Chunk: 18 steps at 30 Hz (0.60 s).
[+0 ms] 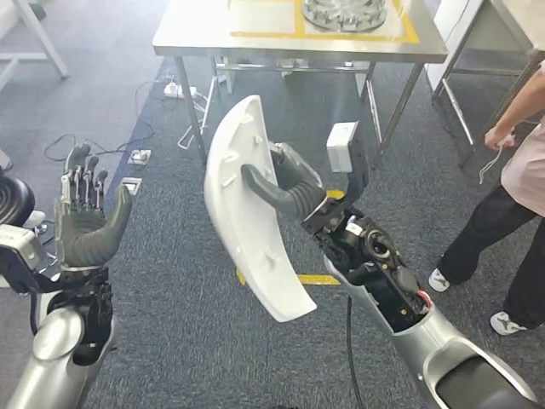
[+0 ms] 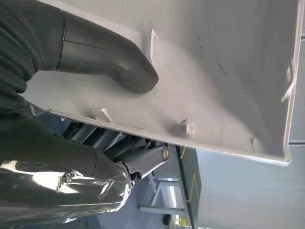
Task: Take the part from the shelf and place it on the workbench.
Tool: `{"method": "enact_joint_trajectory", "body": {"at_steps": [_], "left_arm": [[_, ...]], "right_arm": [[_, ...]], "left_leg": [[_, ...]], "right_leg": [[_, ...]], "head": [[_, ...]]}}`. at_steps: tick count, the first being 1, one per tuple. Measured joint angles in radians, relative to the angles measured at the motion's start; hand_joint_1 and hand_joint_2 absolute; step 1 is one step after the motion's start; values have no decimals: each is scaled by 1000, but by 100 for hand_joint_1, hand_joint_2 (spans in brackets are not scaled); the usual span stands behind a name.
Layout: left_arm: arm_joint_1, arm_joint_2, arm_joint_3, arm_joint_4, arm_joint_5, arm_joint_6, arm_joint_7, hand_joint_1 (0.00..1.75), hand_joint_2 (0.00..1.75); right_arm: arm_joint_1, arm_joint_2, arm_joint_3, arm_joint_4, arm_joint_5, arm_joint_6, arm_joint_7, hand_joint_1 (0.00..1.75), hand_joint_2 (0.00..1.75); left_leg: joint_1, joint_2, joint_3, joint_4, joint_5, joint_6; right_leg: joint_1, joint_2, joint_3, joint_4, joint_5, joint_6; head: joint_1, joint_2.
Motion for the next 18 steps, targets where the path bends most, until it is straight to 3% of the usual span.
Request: {"method": "enact_joint_trajectory", "body": {"at_steps": [1,3,5,7,8,9,11,12,13,16,18], "left_arm": [[-3,0,0,0,0,0,-1,0,175],[-5,1,-1,1,0,-2,-3,0,175],[-5,1,-2,3,1,-2,-3,0,175],[-4,2,-2,6,1,-2,-3,0,175],[-4,2,-3,7,2,-3,-3,0,175],[-5,2,-3,8,2,-4,-4,0,175],[-8,2,-3,12,4,-8,-5,0,175],[-9,3,-4,14,4,-10,-6,0,175],[-10,3,-4,16,5,-11,-7,0,175],[-16,3,-5,17,6,-13,-9,0,175],[-19,2,-5,18,6,-14,-9,0,175]], "right_arm": [[-2,0,0,-2,2,-1,-2,175,175],[-2,0,0,-3,10,-2,-4,175,175],[2,0,0,-3,14,-3,-5,175,175],[5,0,0,-3,14,-3,-5,175,175],[5,0,0,-3,14,-4,-5,175,175],[5,0,0,-3,14,-4,-5,175,175],[4,0,1,-2,15,-3,-6,175,175],[4,0,1,-1,15,-2,-5,175,175],[4,0,1,-1,15,-1,-5,175,175],[2,0,-1,-2,16,0,-6,175,175],[2,0,-1,-2,16,0,-6,175,175]], "left_leg": [[1,2,-20,41,9,-5],[5,5,-99,166,7,-17],[11,9,-193,273,-50,-28],[17,14,-244,275,-102,-36],[20,16,-247,234,-90,-38],[21,18,-240,171,-45,-39],[22,23,-224,38,87,-35],[21,25,-219,0,138,-30],[21,26,-218,-18,163,-24],[23,26,-201,-21,161,-5],[22,26,-182,-21,148,6]], "right_leg": [[-3,-1,11,-6,-5,-5],[-9,-1,33,-13,-18,-10],[-13,0,52,-14,-39,-9],[-17,0,81,-13,-64,-6],[-19,1,98,-12,-78,-3],[-20,1,114,-10,-93,0],[-19,4,138,-2,-122,11],[-18,5,143,0,-135,17],[-16,6,146,6,-144,24],[-18,3,132,48,-150,38],[-21,-1,71,157,-171,46]], "head": [[0,0],[-5,0],[-12,0],[-19,0],[-23,0],[-27,0],[-40,0],[-44,0],[-47,0],[-37,0],[-28,0]]}}
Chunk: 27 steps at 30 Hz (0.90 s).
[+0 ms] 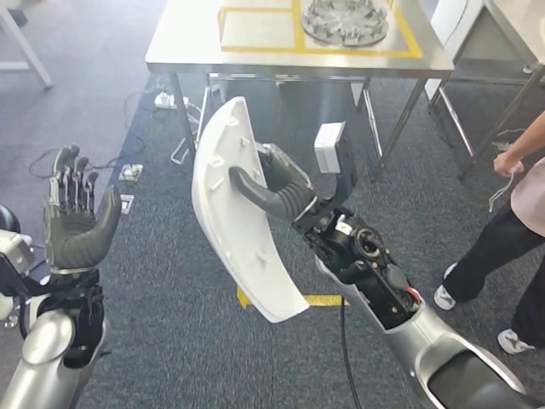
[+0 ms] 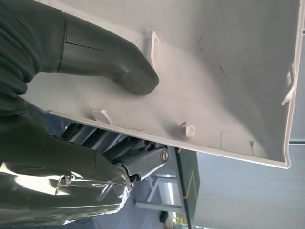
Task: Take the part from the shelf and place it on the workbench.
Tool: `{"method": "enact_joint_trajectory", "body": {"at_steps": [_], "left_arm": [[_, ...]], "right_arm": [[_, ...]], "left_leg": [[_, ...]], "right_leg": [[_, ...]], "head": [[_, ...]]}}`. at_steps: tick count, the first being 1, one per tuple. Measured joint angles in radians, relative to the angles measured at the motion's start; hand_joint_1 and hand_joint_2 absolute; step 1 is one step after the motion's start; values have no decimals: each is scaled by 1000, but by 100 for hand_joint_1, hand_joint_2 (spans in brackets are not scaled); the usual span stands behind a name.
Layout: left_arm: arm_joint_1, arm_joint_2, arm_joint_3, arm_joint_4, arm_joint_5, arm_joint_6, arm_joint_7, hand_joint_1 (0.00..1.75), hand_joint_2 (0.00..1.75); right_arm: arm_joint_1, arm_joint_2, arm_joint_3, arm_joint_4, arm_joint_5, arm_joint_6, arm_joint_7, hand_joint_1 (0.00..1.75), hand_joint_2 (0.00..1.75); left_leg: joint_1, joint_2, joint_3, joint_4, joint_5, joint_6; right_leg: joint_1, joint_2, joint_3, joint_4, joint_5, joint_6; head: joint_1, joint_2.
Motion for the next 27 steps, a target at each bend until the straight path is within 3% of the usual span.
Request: {"method": "enact_joint_trajectory", "body": {"at_steps": [2,3,4,5,6,8,9,10,13,15,17,18,19,20,21,22,24,27], "left_arm": [[0,0,0,1,0,0,0,0,175],[0,0,0,2,0,0,0,0,175],[0,0,0,4,0,0,0,0,175],[0,0,0,5,0,0,1,0,175],[0,0,0,6,0,0,1,0,175],[0,0,0,7,0,0,2,0,175],[-1,0,0,7,0,0,3,0,175],[-1,0,0,8,0,0,4,0,175],[-3,0,0,8,-1,0,5,0,175],[-4,0,0,8,-2,0,5,0,175],[-2,0,0,8,-3,0,5,0,175],[0,0,0,8,-3,0,5,0,175],[1,1,0,8,-3,0,5,0,175],[2,2,0,8,-3,0,5,0,175],[2,2,0,8,-3,0,5,0,175],[2,3,0,8,-3,0,5,0,175],[1,3,-1,8,-3,0,5,0,175],[1,3,-1,8,-3,0,6,0,175]], "right_arm": [[2,0,0,1,0,0,1,175,175],[3,-1,0,1,0,0,1,175,175],[4,-1,0,2,0,0,1,175,175],[4,-2,0,3,0,0,1,175,175],[4,-2,0,3,0,0,1,175,175],[3,-3,0,4,0,0,1,175,175],[2,-4,0,4,0,0,1,175,175],[2,-4,0,4,-1,0,0,175,175],[-2,-5,-1,3,-1,0,-1,175,175],[-6,-5,-1,2,-1,0,-2,175,175],[-6,-5,0,2,-1,0,-2,175,175],[-5,-5,0,3,-1,0,-2,175,175],[-4,-5,1,3,-1,0,-2,175,175],[-3,-5,1,3,-1,0,-2,175,175],[-3,-5,1,4,-1,0,-2,175,175],[-3,-5,1,4,-1,0,-2,175,175],[-5,-5,1,4,-1,0,-1,175,175],[-5,-5,0,4,-1,-2,1,175,175]], "left_leg": [[-2,-1,19,0,-18,5],[-2,-2,31,0,-28,5],[-3,-4,44,0,-38,5],[-4,-5,60,0,-49,5],[-5,-6,77,0,-61,4],[-8,-9,104,1,-84,-1],[-10,-11,112,2,-94,-5],[-12,-13,117,4,-101,-10],[-14,-14,119,26,-114,-22],[-12,-12,70,116,-137,-30],[-12,-10,-20,251,-186,-37],[-11,-10,-59,297,-207,-39],[-12,-10,-81,308,-210,-39],[-12,-10,-84,283,-189,-37],[-12,-10,-69,222,-147,-32],[-14,-9,-44,142,-90,-26],[-19,-8,-3,24,-24,-15],[-22,-8,15,-6,-17,1]], "right_leg": [[-1,-1,-81,127,-56,6],[-1,-2,-112,160,-85,7],[-1,-2,-128,162,-102,7],[-1,-2,-130,132,-95,5],[-1,-2,-120,74,-58,1],[3,-1,-93,-68,69,-10],[6,-1,-81,-118,119,-15],[8,-1,-75,-146,148,-21],[6,-2,-54,-156,149,-33],[3,-2,-38,-158,142,-40],[4,-1,-30,-158,130,-45],[4,0,-24,-158,123,-46],[5,0,-17,-158,116,-47],[6,1,-7,-157,107,-46],[7,2,4,-157,98,-46],[8,3,14,-157,89,-44],[11,4,28,-156,74,-37],[13,6,37,-150,62,-21]], "head": [[9,0],[13,0],[18,0],[22,0],[27,0],[34,0],[35,0],[34,0],[29,0],[21,0],[11,0],[7,0],[3,0],[0,0],[-3,0],[-6,0],[-10,0],[-11,0]]}}
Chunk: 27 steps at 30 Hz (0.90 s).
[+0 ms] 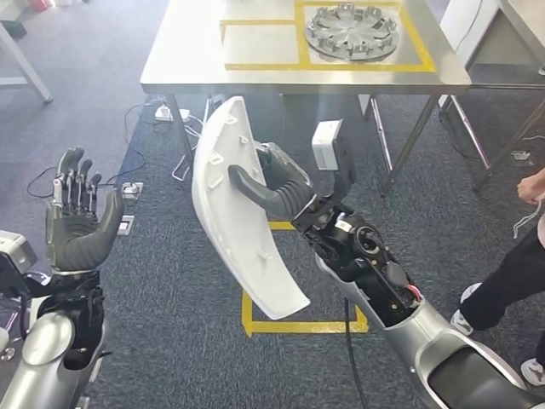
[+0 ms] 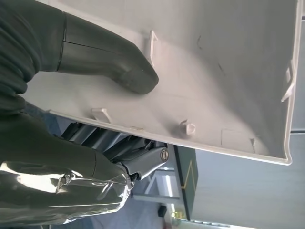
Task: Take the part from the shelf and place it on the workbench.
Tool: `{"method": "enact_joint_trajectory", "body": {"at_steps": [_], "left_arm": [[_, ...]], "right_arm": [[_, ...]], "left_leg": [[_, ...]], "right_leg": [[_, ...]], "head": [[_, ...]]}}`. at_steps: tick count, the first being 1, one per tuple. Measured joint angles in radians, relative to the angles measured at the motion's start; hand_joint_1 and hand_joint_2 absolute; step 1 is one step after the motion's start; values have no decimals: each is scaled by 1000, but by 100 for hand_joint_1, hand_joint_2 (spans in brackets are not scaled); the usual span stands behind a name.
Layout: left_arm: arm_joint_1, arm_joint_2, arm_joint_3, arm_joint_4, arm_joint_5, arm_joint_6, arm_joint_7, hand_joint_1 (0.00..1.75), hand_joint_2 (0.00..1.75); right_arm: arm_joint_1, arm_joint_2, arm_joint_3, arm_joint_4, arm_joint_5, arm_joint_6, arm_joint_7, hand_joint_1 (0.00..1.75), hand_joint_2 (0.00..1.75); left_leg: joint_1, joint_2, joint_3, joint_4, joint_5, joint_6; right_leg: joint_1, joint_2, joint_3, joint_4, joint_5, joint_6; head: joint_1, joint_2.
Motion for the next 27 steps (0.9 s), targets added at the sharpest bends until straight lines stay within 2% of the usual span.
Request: {"method": "enact_joint_trajectory", "body": {"at_steps": [2,3,6,7,8,9,10,11,12,13,16,17,18,21,22,23,24,26,27], "left_arm": [[-1,0,0,0,0,-1,0,0,175],[-1,-1,0,0,0,-2,0,0,175],[0,-2,0,0,0,-5,0,0,175],[2,-2,0,0,0,-5,0,0,175],[3,-2,0,0,0,-5,0,0,175],[4,-2,0,0,0,-5,0,0,175],[5,-2,0,0,0,-5,0,0,175],[4,-3,0,0,0,-5,0,0,175],[4,-3,0,0,0,-5,0,0,175],[4,-3,0,0,0,-5,0,0,175],[5,-3,0,0,0,-5,0,0,175],[4,-3,0,0,0,-5,0,0,175],[3,-3,0,-1,0,-5,0,0,175],[5,-3,0,0,0,-5,0,0,175],[7,-3,0,0,0,-5,0,0,175],[7,-3,0,0,0,-5,0,0,175],[7,-3,0,0,0,-5,0,0,175],[6,-3,0,0,0,-6,0,0,175],[5,-3,0,0,0,-6,0,0,175]], "right_arm": [[0,0,-1,-1,0,-2,1,175,175],[0,0,-2,-1,0,-2,1,175,175],[6,0,-2,-1,0,-2,2,175,175],[10,-1,-2,-1,0,-3,3,175,175],[12,-1,-2,0,0,-3,3,175,175],[13,-1,-2,0,0,-3,3,175,175],[13,-1,-3,0,0,-3,4,175,175],[13,-1,-3,0,0,-3,3,175,175],[12,-1,-4,0,0,-3,4,175,175],[12,-1,-4,0,0,-3,4,175,175],[12,-1,-6,-1,0,-4,4,175,175],[11,-1,-7,-2,0,-4,4,175,175],[10,-1,-7,-3,0,-4,3,175,175],[10,-1,-6,-3,0,-3,4,175,175],[11,-1,-6,-3,0,-3,4,175,175],[11,-1,-6,-3,0,-3,4,175,175],[12,-1,-6,-3,0,-3,4,175,175],[12,-1,-6,-3,0,-4,4,175,175],[11,-1,-6,-3,0,-5,4,175,175]], "left_leg": [[4,1,20,-5,-4,9],[6,1,29,-6,-8,12],[7,1,49,-7,-27,15],[7,0,57,-7,-34,15],[7,0,67,-7,-42,14],[7,0,79,-6,-50,12],[7,-1,92,-7,-60,10],[6,-1,103,-7,-69,6],[6,-1,108,-6,-76,2],[6,-1,110,-6,-82,-3],[7,0,107,7,-90,-17],[7,0,96,33,-94,-21],[8,1,72,77,-104,-26],[11,1,-61,271,-160,-36],[11,1,-96,304,-166,-37],[11,1,-112,300,-151,-37],[11,1,-107,256,-114,-35],[10,2,-57,111,-19,-28],[7,2,-35,52,3,-24]], "right_leg": [[0,-3,-10,36,-17,11],[-2,-4,-32,81,-35,17],[-11,-7,-153,287,-108,29],[-14,-7,-180,318,-113,32],[-16,-8,-187,307,-96,34],[-17,-9,-174,257,-58,34],[-18,-10,-147,179,-4,33],[-17,-10,-122,106,36,31],[-14,-10,-100,45,60,26],[-12,-10,-86,9,72,20],[-9,-9,-65,-9,66,2],[-10,-8,-56,-12,62,-3],[-12,-8,-47,-15,59,-8],[-12,-8,-31,-16,41,-17],[-12,-7,-25,-15,34,-17],[-11,-6,-19,-13,26,-17],[-11,-5,-10,-11,17,-16],[-11,-3,11,-8,-2,-12],[-10,-3,17,-8,-9,-8]], "head": [[3,0],[7,0],[18,0],[22,0],[26,0],[30,0],[34,0],[35,0],[36,0],[37,0],[37,0],[34,0],[30,0],[15,0],[12,0],[10,0],[7,0],[3,0],[1,0]]}}
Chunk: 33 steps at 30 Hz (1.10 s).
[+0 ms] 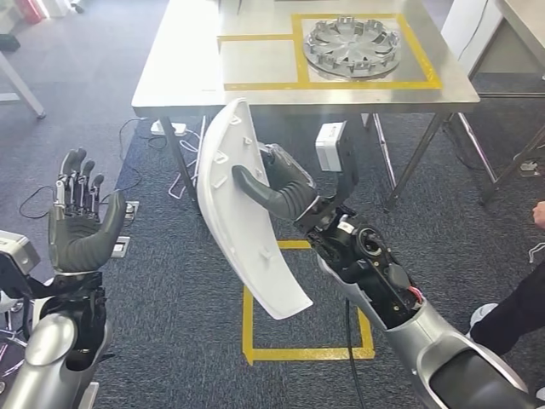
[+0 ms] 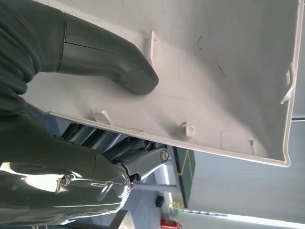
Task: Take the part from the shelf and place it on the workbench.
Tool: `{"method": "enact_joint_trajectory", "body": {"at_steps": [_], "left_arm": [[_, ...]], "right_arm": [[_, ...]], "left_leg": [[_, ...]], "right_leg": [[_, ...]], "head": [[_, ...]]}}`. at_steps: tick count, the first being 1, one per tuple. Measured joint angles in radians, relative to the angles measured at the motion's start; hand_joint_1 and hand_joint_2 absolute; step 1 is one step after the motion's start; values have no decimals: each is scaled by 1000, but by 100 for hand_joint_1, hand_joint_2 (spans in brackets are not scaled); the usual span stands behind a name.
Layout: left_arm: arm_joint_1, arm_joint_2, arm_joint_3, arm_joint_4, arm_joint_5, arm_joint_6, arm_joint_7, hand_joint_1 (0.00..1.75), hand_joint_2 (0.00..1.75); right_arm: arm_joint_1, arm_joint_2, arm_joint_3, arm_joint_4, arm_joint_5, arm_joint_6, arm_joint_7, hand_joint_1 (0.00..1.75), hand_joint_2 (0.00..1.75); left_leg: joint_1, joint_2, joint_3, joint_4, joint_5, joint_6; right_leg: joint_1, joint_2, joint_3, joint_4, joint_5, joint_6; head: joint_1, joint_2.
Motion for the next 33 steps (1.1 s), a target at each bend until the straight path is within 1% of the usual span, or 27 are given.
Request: {"method": "enact_joint_trajectory", "body": {"at_steps": [1,4,5,6,7,9,10,11,12,13,14,15,16,17,19,20,21,23,24,25,26,27,28,30,31,32,33], "left_arm": [[-1,0,0,0,0,-1,0,0,175],[-3,-1,0,0,0,-2,0,0,175],[-4,-1,0,0,0,-2,0,0,175],[-6,-2,0,0,0,-3,0,0,175],[-7,-3,0,0,0,-4,0,0,175],[-8,-4,0,0,0,-4,0,0,175],[-7,-5,0,1,0,-5,0,0,175],[-6,-5,0,1,0,-5,0,0,175],[-5,-5,0,2,0,-6,0,0,175],[-5,-6,0,2,0,-8,0,0,175],[-5,-6,0,2,0,-9,0,0,175],[-5,-7,0,3,0,-11,0,0,175],[-6,-8,0,3,-1,-13,0,0,175],[-6,-9,0,4,-3,-14,0,0,175],[-7,-10,0,5,-7,-17,0,0,175],[-8,-10,0,5,-9,-17,0,0,175],[-9,-11,0,5,-10,-18,-1,0,175],[-10,-11,0,6,-10,-18,-1,0,175],[-9,-10,0,6,-10,-18,-2,0,175],[-8,-10,0,8,-10,-18,-1,0,175],[-6,-10,0,9,-10,-18,-1,0,175],[-6,-10,0,10,-10,-18,-1,0,175],[-6,-10,0,10,-10,-18,-1,0,175],[-7,-10,0,11,-10,-18,-1,0,175],[-8,-10,0,11,-10,-18,-1,0,175],[-9,-10,0,11,-10,-18,0,0,175],[-10,-10,0,11,-10,-18,0,0,175]], "right_arm": [[0,0,0,0,0,-1,0,175,175],[1,0,-2,0,0,-3,0,175,175],[1,0,-2,0,0,-3,0,175,175],[0,0,-4,-1,0,-4,0,175,175],[0,0,-5,-1,0,-4,-1,175,175],[4,0,-6,-1,1,-5,0,175,175],[8,0,-7,-1,2,-8,1,175,175],[11,0,-8,-1,5,-10,2,175,175],[14,0,-8,-1,9,-12,4,175,175],[15,0,-9,-1,12,-14,5,175,175],[15,0,-10,-1,14,-14,6,175,175],[15,0,-11,-1,15,-15,7,175,175],[15,0,-12,-1,16,-15,8,175,175],[15,0,-13,-1,18,-14,10,175,175],[16,0,-16,-3,19,-14,13,175,175],[15,0,-17,-6,19,-13,13,175,175],[14,0,-18,-8,19,-13,13,175,175],[13,0,-18,-10,19,-12,13,175,175],[13,0,-17,-10,19,-12,13,175,175],[14,0,-17,-10,19,-12,14,175,175],[15,0,-17,-10,20,-12,14,175,175],[15,0,-17,-10,20,-12,14,175,175],[15,0,-17,-10,20,-12,14,175,175],[15,0,-17,-10,20,-12,14,175,175],[14,0,-17,-10,20,-12,15,175,175],[14,0,-17,-10,20,-12,16,175,175],[13,0,-17,-10,20,-12,17,175,175]], "left_leg": [[-3,0,14,-33,11,5],[-5,-1,28,-48,5,22],[-4,-1,37,-50,0,26],[-2,-1,48,-52,-4,30],[-1,-1,57,-53,-10,33],[-1,-1,73,-53,-25,37],[-1,-2,83,-53,-33,37],[-1,-2,95,-53,-43,36],[-1,-3,109,-53,-53,36],[-1,-3,125,-53,-64,34],[-1,-3,138,-54,-75,33],[-2,-4,149,-54,-85,29],[-3,-5,153,-54,-92,25],[-3,-6,155,-54,-98,20],[-3,-6,156,-47,-102,11],[-3,-6,151,-28,-101,7],[-3,-5,132,10,-99,3],[1,-4,53,134,-113,-8],[3,-3,3,195,-133,-13],[5,-3,-41,235,-157,-16],[6,-3,-71,247,-171,-18],[6,-3,-84,228,-167,-18],[6,-3,-80,181,-138,-16],[4,-1,-47,42,-32,-7],[2,-1,-31,-10,6,-3],[1,-2,-20,-43,32,2],[1,-3,-14,-57,37,7]], "right_leg": [[0,0,3,0,-7,5],[1,-1,7,5,-21,23],[0,-2,4,19,-29,29],[-1,-3,-10,51,-41,33],[-2,-4,-41,108,-59,37],[-3,-5,-128,256,-104,43],[-4,-5,-167,306,-118,45],[-4,-6,-189,320,-116,47],[-4,-6,-192,292,-92,48],[-4,-6,-177,232,-47,48],[-3,-6,-156,154,12,45],[-1,-6,-137,84,54,40],[2,-6,-122,35,81,33],[5,-6,-114,9,92,25],[6,-5,-97,-1,86,11],[4,-5,-87,-6,86,6],[2,-5,-74,-10,82,1],[0,-4,-52,-16,70,-6],[-1,-4,-44,-16,62,-9],[-1,-3,-35,-16,53,-9],[-1,-2,-24,-16,43,-9],[-1,-2,-11,-16,32,-8],[-1,-1,4,-16,20,-7],[1,0,29,-15,-4,-1],[3,1,37,-14,-16,3],[5,2,42,-14,-28,8],[7,3,48,-5,-34,13]], "head": [[-2,0],[-2,0],[-1,0],[3,0],[7,0],[15,0],[18,0],[22,0],[26,0],[30,0],[34,0],[35,0],[35,0],[35,0],[35,0],[35,0],[32,0],[22,0],[17,0],[13,0],[10,0],[8,0],[5,0],[-1,0],[-3,0],[-5,0],[-6,0]]}}
